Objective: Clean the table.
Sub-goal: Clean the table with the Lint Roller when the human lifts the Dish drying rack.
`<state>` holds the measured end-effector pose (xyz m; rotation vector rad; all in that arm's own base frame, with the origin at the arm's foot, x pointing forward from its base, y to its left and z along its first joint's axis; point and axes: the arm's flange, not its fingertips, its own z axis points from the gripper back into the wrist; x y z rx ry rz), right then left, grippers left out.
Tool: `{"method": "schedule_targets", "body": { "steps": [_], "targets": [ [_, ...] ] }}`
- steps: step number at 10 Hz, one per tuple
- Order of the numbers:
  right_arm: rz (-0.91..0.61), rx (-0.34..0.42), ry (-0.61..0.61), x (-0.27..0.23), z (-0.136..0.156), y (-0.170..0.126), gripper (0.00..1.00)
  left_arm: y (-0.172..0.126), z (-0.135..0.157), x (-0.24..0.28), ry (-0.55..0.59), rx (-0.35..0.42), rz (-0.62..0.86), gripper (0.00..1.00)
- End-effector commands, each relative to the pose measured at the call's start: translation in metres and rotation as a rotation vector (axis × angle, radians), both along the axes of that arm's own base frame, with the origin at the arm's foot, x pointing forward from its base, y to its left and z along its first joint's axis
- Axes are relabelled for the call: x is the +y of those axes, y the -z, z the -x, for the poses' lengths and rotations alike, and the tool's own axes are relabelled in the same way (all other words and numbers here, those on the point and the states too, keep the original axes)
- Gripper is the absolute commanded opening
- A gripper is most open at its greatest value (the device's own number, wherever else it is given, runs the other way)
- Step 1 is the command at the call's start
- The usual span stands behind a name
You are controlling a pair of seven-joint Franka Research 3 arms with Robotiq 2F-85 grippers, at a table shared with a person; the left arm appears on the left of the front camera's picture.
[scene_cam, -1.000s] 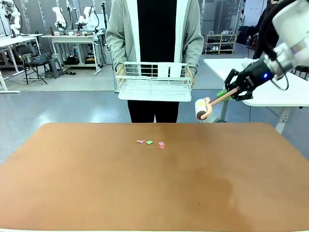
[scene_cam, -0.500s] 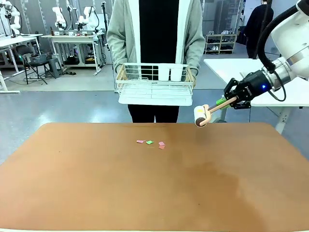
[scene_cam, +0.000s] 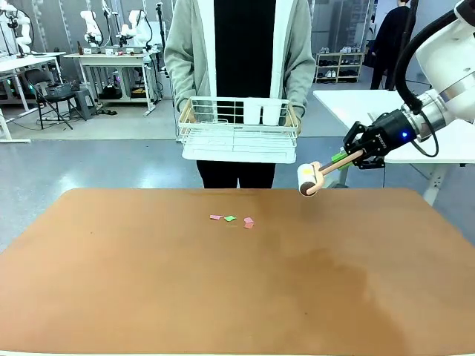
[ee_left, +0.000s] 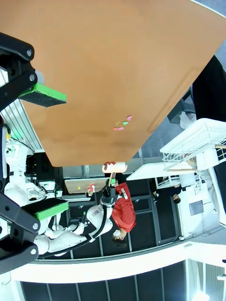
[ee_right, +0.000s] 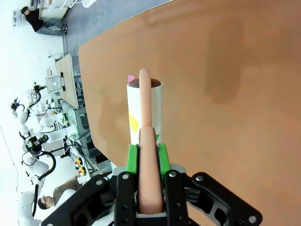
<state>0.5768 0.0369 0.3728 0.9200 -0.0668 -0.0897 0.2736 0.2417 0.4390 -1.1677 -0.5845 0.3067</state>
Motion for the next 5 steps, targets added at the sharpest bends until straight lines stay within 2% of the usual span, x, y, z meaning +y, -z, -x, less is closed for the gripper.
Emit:
{"method": "schedule_targets", "body": {
  "steps": [1,3,4,5],
  "targets": [
    [-0.058,-0.034,-0.054,0.007,-0.020,0.036,0.21,-0.001,-0.001,0.004,0.003,-0.040,0.012,1.00],
    [-0.126,-0.037,-0.049,0.019,-0.027,0.069,0.21,-0.001,-0.001,0.004,0.003,-0.040,0.012,1.00],
    [-0.099,-0.079,-0.027,0.024,-0.030,0.083,0.21,-0.001,-0.001,0.004,0.003,-0.040,0.012,1.00],
    [-0.134,-0.099,-0.037,0.028,-0.029,0.089,0.21,-0.001,-0.001,0.004,0.003,-0.040,0.012,1.00]
  ]
}}
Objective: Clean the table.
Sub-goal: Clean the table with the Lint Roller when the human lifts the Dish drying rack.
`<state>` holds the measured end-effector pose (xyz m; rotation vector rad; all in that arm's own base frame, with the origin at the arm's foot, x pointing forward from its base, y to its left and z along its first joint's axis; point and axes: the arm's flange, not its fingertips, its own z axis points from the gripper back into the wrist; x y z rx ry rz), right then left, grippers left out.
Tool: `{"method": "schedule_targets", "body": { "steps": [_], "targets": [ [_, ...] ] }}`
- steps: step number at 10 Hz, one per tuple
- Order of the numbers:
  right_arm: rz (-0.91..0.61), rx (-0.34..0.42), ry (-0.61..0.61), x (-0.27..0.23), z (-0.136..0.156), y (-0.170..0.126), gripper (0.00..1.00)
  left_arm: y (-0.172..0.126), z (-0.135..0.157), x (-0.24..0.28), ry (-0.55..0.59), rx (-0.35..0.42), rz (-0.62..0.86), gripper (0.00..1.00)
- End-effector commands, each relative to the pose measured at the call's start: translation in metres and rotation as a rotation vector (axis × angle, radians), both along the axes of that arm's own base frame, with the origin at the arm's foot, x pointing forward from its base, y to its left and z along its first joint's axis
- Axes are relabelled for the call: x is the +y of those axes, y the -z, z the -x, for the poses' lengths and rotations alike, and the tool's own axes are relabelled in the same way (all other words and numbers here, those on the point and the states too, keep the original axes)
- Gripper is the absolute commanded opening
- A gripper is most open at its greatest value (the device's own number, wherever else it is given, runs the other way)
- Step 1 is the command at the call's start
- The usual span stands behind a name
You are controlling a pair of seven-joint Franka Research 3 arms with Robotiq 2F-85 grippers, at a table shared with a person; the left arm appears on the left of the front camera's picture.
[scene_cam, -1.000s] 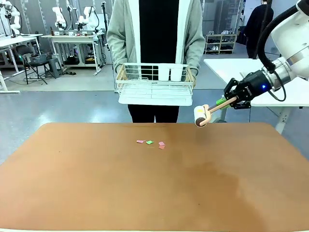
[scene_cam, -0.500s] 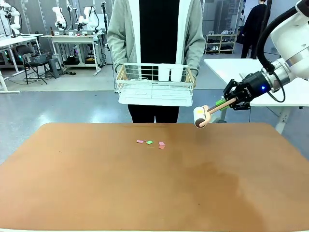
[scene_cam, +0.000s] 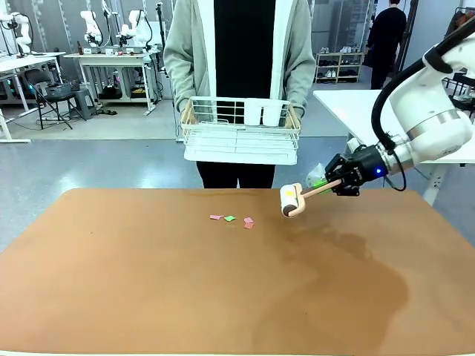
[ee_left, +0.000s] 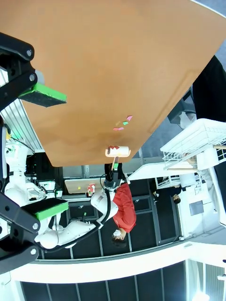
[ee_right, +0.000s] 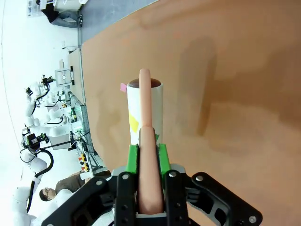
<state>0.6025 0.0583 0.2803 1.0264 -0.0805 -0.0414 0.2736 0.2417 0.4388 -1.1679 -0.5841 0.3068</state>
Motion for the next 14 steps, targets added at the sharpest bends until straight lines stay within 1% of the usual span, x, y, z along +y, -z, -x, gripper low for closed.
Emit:
{"method": "schedule_targets", "body": {
  "steps": [1,2,4,7,8,12,14],
  "targets": [
    [-0.029,-0.038,-0.021,0.011,-0.003,0.007,0.21,-0.001,-0.001,0.004,0.003,-0.040,0.012,1.00],
    [-0.037,-0.026,-0.011,0.013,-0.002,0.015,0.21,-0.001,-0.001,0.004,0.003,-0.040,0.012,1.00],
    [-0.048,0.005,-0.031,0.016,0.001,0.024,0.21,-0.001,-0.001,0.004,0.003,-0.040,0.012,1.00],
    [-0.045,0.035,-0.021,0.020,-0.005,0.034,0.21,-0.001,-0.001,0.004,0.003,-0.040,0.012,1.00],
    [-0.026,0.050,-0.034,0.025,-0.006,0.038,0.21,-0.001,-0.001,0.004,0.003,-0.040,0.012,1.00],
    [0.002,0.130,-0.034,0.035,-0.013,0.063,0.21,-0.001,-0.001,0.004,0.003,-0.040,0.012,1.00],
    [0.024,0.142,-0.042,0.038,-0.013,0.061,0.21,-0.001,-0.001,0.004,0.003,-0.040,0.012,1.00]
  ]
}}
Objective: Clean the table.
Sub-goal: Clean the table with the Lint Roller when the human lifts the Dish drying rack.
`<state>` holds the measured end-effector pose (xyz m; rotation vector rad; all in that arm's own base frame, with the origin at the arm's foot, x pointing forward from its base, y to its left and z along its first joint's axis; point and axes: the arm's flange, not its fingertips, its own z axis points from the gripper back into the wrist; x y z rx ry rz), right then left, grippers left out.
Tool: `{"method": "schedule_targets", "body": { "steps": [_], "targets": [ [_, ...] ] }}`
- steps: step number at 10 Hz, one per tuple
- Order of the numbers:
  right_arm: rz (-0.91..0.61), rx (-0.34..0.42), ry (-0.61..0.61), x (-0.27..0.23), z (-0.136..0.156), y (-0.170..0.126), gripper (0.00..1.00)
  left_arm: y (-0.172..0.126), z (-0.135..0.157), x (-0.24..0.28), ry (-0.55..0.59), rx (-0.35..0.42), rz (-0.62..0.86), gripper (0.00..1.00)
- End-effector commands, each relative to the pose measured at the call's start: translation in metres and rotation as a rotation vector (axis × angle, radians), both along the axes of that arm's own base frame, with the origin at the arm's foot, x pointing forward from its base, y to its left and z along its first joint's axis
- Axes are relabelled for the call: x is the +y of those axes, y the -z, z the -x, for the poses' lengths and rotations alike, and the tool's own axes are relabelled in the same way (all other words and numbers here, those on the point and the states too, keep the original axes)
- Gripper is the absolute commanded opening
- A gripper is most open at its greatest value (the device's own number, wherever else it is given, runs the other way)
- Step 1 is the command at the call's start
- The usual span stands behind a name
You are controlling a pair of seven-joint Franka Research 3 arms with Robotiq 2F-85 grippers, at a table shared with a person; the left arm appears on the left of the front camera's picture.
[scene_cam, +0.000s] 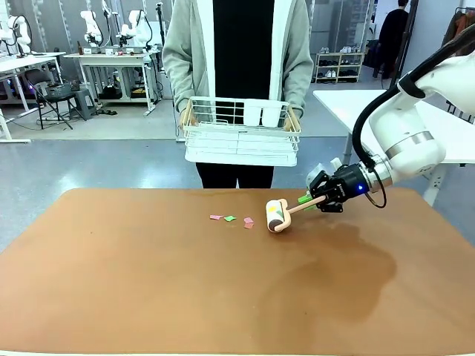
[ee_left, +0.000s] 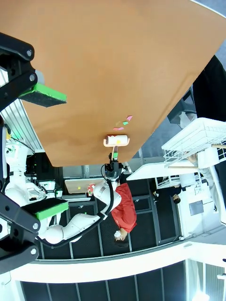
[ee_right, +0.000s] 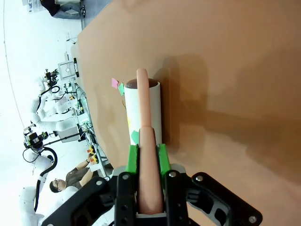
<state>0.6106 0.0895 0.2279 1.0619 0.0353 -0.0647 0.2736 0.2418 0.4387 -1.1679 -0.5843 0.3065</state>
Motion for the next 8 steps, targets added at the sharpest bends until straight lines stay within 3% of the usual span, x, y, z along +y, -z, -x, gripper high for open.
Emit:
{"method": "schedule_targets", "body": {
  "steps": [1,4,6,8],
  "targets": [
    [0.064,0.036,-0.017,0.011,-0.005,0.008,0.21,-0.001,-0.001,0.004,0.003,-0.040,0.012,1.00],
    [0.028,0.073,-0.058,0.052,-0.002,0.011,0.21,-0.001,-0.001,0.004,0.003,-0.040,0.012,1.00],
    [0.112,0.112,-0.012,0.112,0.003,0.022,0.21,-0.001,-0.001,0.004,0.003,-0.040,0.012,1.00],
    [0.103,0.126,-0.072,0.177,0.014,0.033,0.21,-0.001,-0.001,0.004,0.003,-0.040,0.012,1.00]
  ]
}}
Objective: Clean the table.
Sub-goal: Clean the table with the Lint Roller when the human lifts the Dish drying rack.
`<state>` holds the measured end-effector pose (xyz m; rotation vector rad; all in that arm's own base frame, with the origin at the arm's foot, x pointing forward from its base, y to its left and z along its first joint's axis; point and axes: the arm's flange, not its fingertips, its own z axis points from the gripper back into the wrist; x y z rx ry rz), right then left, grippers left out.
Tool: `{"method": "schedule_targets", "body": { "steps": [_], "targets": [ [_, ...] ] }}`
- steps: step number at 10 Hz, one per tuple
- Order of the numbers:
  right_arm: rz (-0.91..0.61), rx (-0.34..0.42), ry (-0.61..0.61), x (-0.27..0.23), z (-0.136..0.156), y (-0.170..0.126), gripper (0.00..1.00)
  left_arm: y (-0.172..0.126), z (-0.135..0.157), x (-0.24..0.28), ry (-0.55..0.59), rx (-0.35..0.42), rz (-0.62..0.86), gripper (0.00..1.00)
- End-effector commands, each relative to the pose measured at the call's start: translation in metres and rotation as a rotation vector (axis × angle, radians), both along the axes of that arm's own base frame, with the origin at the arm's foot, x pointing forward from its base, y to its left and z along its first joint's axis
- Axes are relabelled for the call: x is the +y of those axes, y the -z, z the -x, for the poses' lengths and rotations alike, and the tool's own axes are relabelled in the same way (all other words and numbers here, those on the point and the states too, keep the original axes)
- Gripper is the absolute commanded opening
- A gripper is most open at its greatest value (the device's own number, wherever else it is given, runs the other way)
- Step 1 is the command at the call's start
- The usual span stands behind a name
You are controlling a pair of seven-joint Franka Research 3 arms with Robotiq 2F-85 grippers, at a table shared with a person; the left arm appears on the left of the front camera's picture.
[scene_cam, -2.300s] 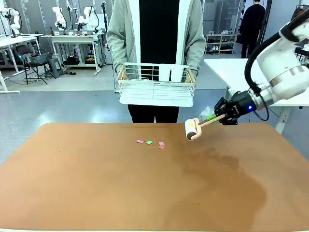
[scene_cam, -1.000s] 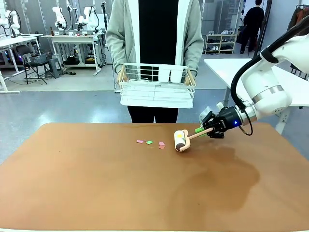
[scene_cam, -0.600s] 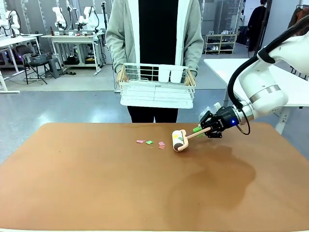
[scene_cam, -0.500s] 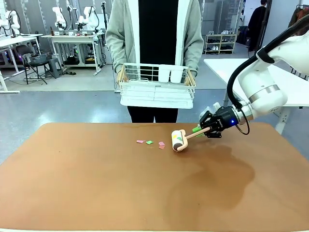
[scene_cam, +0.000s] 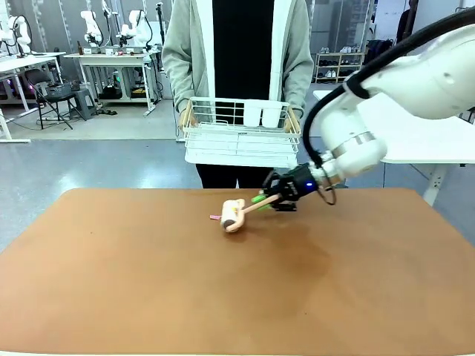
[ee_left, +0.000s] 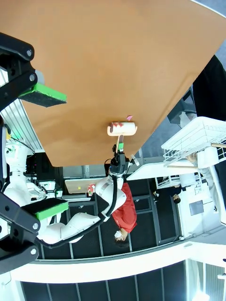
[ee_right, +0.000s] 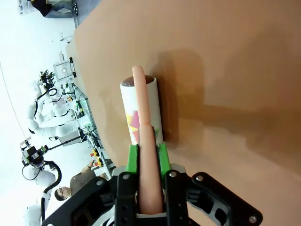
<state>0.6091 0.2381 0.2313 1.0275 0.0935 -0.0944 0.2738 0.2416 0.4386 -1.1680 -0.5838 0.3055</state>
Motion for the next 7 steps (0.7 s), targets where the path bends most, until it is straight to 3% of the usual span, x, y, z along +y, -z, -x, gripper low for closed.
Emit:
{"method": "schedule_targets", "body": {
  "steps": [1,4,7],
  "targets": [
    [0.058,0.060,-0.088,0.057,0.017,0.038,0.21,-0.001,-0.001,0.005,0.002,-0.040,0.012,1.00],
    [0.038,0.005,-0.134,0.120,0.037,0.029,0.21,-0.001,-0.001,0.005,0.002,-0.040,0.012,1.00],
    [-0.020,-0.042,-0.136,0.115,0.037,0.004,0.21,-0.001,-0.001,0.005,0.002,-0.040,0.012,1.00]
  ]
}}
